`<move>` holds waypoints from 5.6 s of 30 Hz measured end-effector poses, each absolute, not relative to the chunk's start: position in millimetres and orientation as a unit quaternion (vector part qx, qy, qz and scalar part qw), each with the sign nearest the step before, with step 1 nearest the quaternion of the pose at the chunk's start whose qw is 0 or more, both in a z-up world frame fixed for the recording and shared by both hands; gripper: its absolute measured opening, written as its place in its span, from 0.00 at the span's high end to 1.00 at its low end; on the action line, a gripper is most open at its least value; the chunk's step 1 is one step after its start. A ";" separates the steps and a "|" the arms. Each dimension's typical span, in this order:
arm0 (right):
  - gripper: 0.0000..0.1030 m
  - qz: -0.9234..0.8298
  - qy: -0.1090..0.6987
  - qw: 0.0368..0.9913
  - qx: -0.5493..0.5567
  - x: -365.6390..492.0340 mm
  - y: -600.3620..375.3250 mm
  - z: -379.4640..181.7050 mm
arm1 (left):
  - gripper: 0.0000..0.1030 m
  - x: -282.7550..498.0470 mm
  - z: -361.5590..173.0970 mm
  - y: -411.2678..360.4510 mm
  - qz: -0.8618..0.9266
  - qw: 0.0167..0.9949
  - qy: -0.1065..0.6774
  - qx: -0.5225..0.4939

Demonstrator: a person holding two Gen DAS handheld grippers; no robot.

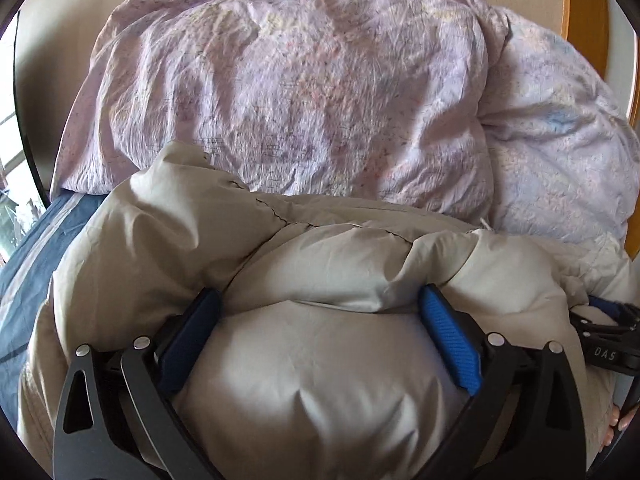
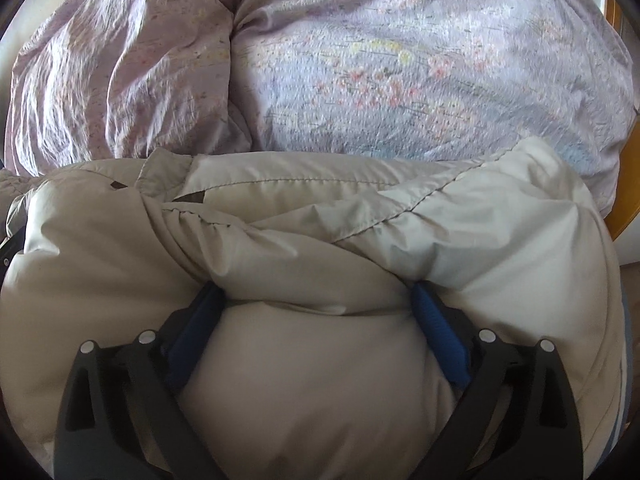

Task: Fold large clothes

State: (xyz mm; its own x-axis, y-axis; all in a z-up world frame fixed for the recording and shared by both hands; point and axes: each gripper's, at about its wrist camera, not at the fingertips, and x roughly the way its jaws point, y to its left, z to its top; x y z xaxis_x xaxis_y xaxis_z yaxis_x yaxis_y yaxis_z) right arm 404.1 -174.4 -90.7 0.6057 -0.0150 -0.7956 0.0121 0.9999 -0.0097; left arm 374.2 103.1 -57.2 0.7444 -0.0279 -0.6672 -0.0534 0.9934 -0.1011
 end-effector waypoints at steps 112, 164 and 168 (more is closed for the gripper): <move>0.74 0.041 0.308 0.851 0.423 210.0 -322.3 -96.7 | 0.85 217.7 -71.7 274.4 -0.045 0.805 0.297 -0.511; 0.27 0.030 0.317 0.945 -0.067 186.8 -71.9 -59.6 | 0.20 116.3 -92.9 281.9 -0.014 0.844 0.321 -0.430; 0.27 0.025 0.330 0.941 -0.067 191.7 -69.0 -69.7 | 0.20 123.9 -94.1 278.5 -0.016 0.840 0.325 -0.433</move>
